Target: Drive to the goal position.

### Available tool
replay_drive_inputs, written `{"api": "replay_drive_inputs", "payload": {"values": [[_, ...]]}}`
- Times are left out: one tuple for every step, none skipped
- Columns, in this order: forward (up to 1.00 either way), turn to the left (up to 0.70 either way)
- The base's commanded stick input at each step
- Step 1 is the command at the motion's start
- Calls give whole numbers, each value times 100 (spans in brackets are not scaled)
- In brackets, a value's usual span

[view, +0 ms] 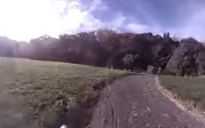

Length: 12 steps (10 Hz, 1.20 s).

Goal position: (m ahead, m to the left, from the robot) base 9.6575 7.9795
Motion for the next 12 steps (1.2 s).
{"api": "replay_drive_inputs", "payload": {"values": [[70, 0], [70, 0], [70, 0], [70, 0], [70, 0], [70, 0], [70, 0], [70, 0], [70, 0], [70, 0], [70, 0], [70, 0]]}}
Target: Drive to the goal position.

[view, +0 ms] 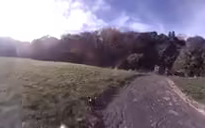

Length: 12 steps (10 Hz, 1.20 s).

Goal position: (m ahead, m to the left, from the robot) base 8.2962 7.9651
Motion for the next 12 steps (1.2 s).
{"api": "replay_drive_inputs", "payload": {"values": [[70, 0], [70, 0], [70, 0], [70, 0], [70, 0], [70, 0], [70, 0], [70, 0], [70, 0], [70, 0], [70, 0], [70, 0]]}}
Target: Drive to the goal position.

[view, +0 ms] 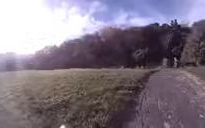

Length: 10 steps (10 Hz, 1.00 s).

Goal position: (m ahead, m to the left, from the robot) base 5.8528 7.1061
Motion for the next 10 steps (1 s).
{"api": "replay_drive_inputs", "payload": {"values": [[70, 0], [70, 0], [70, 0], [70, 0], [70, 0], [70, 0], [70, 0], [70, 0], [70, 0], [70, 0]]}}
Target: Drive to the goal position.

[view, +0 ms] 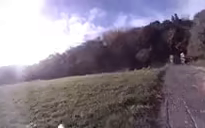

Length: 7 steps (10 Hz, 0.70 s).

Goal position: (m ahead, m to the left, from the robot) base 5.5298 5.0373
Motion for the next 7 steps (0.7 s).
{"api": "replay_drive_inputs", "payload": {"values": [[70, 0], [70, 0], [70, 0], [70, 0], [70, 0], [70, 0], [70, 0]]}}
